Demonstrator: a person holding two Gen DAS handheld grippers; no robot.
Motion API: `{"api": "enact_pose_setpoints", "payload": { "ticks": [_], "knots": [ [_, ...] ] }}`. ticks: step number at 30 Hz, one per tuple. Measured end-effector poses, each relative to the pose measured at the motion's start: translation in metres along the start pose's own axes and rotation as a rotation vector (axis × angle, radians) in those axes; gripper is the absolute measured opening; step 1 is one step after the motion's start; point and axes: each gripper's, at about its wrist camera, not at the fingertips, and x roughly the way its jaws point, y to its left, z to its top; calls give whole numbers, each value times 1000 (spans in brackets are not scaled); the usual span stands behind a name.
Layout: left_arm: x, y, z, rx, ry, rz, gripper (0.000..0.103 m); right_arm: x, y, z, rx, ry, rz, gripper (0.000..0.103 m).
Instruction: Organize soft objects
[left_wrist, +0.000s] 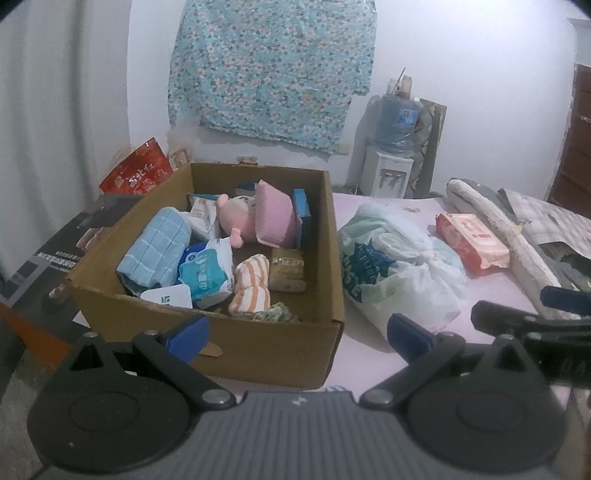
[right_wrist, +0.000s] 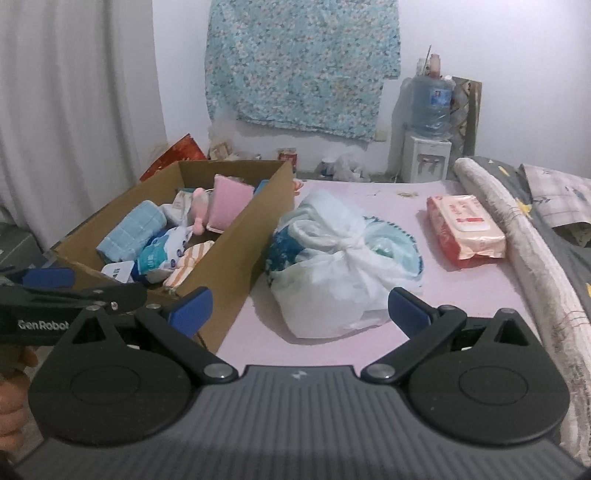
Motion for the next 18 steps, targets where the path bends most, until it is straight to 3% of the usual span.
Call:
{"api": "enact_pose_setpoints", "payload": {
  "ticks": [18],
  "knots": [
    [15,21,1,-7,95,69,103,38,9,-8,78,133,55,102]
  ]
}}
